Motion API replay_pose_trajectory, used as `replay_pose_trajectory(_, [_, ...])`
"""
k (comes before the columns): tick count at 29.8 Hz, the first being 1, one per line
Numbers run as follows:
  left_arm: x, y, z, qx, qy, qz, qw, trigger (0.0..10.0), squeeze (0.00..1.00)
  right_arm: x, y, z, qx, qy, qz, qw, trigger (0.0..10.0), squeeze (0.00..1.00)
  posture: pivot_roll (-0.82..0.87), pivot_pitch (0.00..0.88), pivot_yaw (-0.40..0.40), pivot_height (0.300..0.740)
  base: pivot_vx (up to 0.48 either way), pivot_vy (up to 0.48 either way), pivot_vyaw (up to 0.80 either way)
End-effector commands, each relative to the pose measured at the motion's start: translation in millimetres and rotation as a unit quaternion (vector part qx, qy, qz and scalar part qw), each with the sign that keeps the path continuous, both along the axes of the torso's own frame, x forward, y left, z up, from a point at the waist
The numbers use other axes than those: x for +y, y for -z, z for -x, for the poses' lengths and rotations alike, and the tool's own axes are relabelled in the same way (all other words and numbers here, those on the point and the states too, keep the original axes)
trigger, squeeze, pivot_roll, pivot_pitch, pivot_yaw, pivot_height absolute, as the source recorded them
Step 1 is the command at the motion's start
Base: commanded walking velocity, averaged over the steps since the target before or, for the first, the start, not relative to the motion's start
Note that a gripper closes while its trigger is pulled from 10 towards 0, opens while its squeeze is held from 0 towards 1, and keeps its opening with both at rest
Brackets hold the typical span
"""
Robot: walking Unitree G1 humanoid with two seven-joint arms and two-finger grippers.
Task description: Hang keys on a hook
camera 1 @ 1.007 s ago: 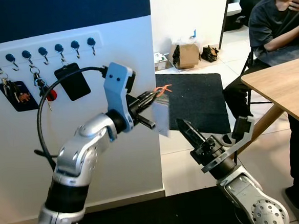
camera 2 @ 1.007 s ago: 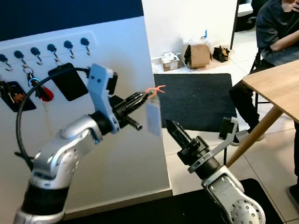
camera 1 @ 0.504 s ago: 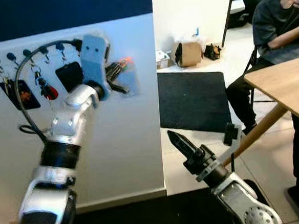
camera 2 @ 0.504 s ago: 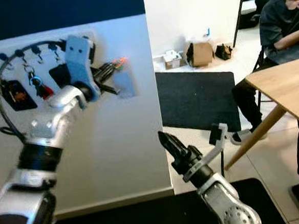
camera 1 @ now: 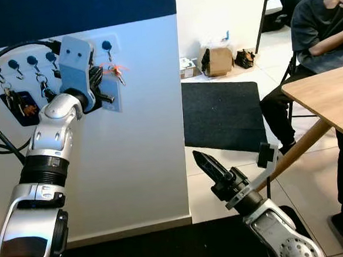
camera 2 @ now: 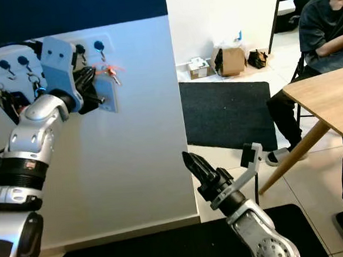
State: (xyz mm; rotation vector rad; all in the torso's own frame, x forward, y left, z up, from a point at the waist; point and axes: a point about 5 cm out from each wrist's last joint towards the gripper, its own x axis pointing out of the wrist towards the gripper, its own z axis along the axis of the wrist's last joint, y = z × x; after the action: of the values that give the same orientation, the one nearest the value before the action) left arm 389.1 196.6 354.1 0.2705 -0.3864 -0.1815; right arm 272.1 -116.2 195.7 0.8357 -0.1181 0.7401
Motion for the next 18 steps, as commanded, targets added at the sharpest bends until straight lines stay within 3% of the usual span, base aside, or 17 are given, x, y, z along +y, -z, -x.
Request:
replay_pose_trajectory(1, [4.4,-9,1.5,-0.020,-0.003,0.008,1.000,10.0,0.00,1.9,2,0.8,0.001,-0.006,-0.001,1.000,10.0,0.00,0.02,0.175,0.112,0.740,0.000,0.000,0.00])
replay_pose_trajectory(7, [-5.2,-15,5.6,-0.049,0.044,-0.007,0.998,10.0,0.00,2.4,2,1.0,-0.001,-0.005,-0.001,1.000,10.0,0.00,0.01,0.174,0.115,0.740,0.000,0.000,0.00])
replay_pose_trajectory(8, [-14.2,-17,11.7,-0.071,0.079,-0.035,0.994,10.0,0.00,2.1,3,1.7,0.000,-0.005,0.000,1.000,10.0,0.00,0.01,0.173,0.116,0.740,0.000,0.000,0.00])
replay_pose_trajectory(10, [-19.5,-17,14.9,-0.081,0.099,-0.047,0.991,10.0,0.00,1.5,3,2.1,0.000,-0.004,0.000,1.000,10.0,0.00,0.01,0.171,0.115,0.740,0.000,0.000,0.00])
replay_pose_trajectory(18, [-27.3,-12,14.5,-0.078,0.103,-0.055,0.990,10.0,0.00,2.7,2,0.2,-0.004,-0.007,0.000,1.000,10.0,0.00,0.01,0.171,0.115,0.740,0.000,0.000,0.00])
